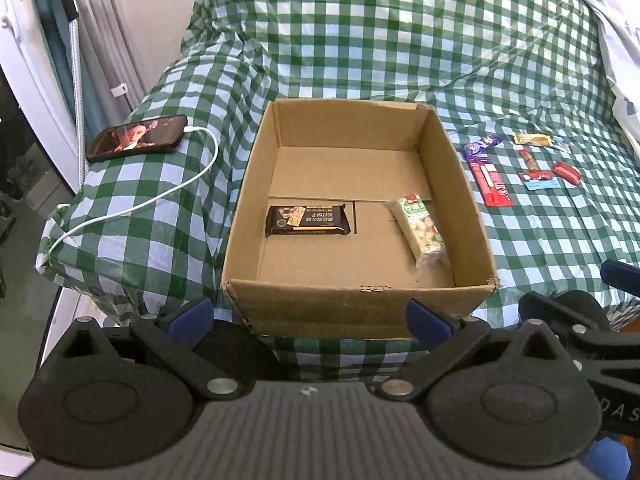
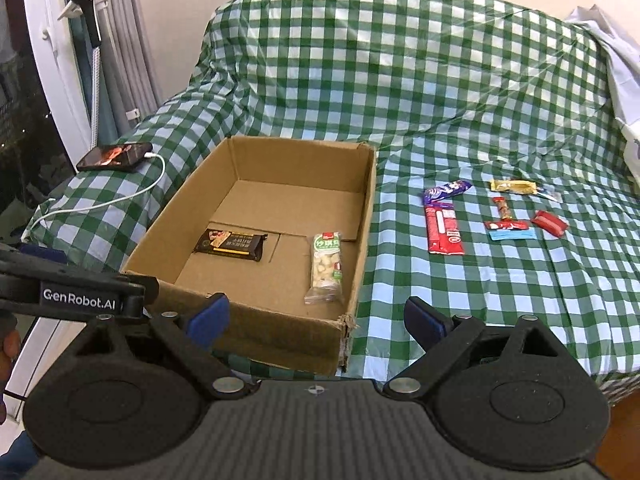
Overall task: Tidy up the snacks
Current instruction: 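Open both tools to drop the chocolate bar and peanut bag into the box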
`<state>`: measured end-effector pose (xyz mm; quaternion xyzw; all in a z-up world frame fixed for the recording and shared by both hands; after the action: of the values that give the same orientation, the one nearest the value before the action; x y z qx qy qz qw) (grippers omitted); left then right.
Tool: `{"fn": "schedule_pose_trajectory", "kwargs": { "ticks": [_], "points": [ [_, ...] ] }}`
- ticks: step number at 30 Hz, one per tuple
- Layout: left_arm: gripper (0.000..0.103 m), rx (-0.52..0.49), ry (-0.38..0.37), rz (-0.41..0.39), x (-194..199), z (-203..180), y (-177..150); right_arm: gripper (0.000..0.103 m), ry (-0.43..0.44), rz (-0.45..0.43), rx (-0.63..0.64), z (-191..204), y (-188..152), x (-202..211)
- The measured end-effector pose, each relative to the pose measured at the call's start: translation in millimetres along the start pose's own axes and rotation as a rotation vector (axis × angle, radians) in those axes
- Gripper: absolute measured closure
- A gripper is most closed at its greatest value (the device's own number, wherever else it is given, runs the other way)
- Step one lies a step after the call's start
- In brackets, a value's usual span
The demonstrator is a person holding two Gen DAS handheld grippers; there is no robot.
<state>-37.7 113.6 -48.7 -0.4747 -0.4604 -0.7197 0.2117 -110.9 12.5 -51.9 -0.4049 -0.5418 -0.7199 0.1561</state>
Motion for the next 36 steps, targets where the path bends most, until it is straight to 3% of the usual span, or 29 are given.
{"fn": "schedule_pose_trajectory", "kwargs": {
  "ticks": [16,36],
  "points": [
    [0.000,-0.007,0.017,-0.023,15,-1,-8,0.008,0.012,-0.037,0.001,4,-4,17],
    [0.000,-0.085,0.069,0.037,-5,-24,6,0.008,0.053,0.000,-0.064,-15,-6,-7]
  ]
}}
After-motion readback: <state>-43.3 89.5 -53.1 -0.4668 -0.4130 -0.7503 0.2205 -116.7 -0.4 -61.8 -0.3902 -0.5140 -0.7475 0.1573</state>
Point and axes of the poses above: each gripper's, at about its wrist camera, not at the fingertips, and x roughly against the way its jaws point, z to its left, y to its top, the point moved 8 cm from there along -x, roughly the way its jaws point, and after that the axes turned 10 degrees about z, right-handed, at the moved point
